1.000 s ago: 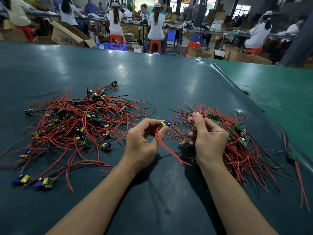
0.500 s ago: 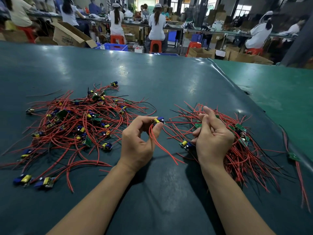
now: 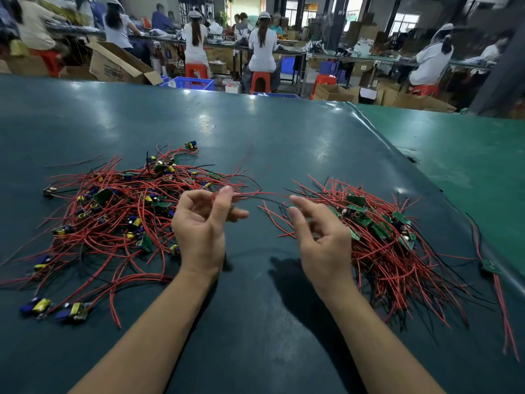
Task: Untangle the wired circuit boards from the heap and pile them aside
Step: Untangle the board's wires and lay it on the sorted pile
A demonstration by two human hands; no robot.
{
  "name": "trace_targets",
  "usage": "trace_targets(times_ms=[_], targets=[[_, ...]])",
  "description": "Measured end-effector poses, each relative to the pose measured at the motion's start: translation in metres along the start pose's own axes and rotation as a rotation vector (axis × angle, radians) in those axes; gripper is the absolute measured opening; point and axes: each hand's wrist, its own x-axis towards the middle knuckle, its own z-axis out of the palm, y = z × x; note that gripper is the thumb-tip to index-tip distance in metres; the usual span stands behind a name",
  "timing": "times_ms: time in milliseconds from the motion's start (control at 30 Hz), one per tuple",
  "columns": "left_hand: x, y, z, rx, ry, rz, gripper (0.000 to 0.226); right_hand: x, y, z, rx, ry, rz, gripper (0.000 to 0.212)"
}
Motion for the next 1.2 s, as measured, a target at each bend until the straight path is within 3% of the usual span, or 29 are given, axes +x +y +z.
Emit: trace_targets(times_ms=[67,200,267,333,400,467,633,867,1067,1200], targets=[[0.002,0.003,0.003,-0.111,-0.037,-0.162,0.026,0.001,-0.001,0.000,0.038,-0.017,0.067,0.015],[0.004,0.005,0.003,-0.194,-0.097,-0.356,0.031,0.015,0.003,-0.015,0.108,0.169,0.235,0.019],[0.001,0.005,0.004,-0.168,-0.150,-0.454,0.034,0.015,0.001,-0.016,0.128,0.079,0.316,0.019],[-0.004,0.003,0.006,-0.135,-0.249,-0.517,0.031,0.010,-0.003,-0.009,0.262,-0.113,0.434,0.013],[-0.009,0.002,0.008,-0.090,-0.330,-0.540,0.027,0.005,-0.006,-0.003,0.404,-0.253,0.510,0.017],[-0.014,0.000,0.008,0.043,-0.418,-0.551,0.026,0.003,-0.007,-0.001,0.410,-0.321,0.457,0.022],[-0.021,0.000,0.006,0.244,-0.621,-0.611,0.036,0.004,-0.010,-0.005,0.404,-0.274,0.457,0.015],[-0.024,-0.001,0.005,0.322,-0.731,-0.652,0.037,0.008,-0.011,-0.009,0.476,-0.252,0.641,0.009],[-0.022,0.001,0.005,0.234,-0.758,-0.634,0.034,0.009,-0.006,-0.006,0.497,-0.284,0.675,0.036],[-0.023,0.001,0.007,0.243,-0.731,-0.632,0.033,0.007,-0.005,-0.007,0.426,-0.271,0.585,0.016]])
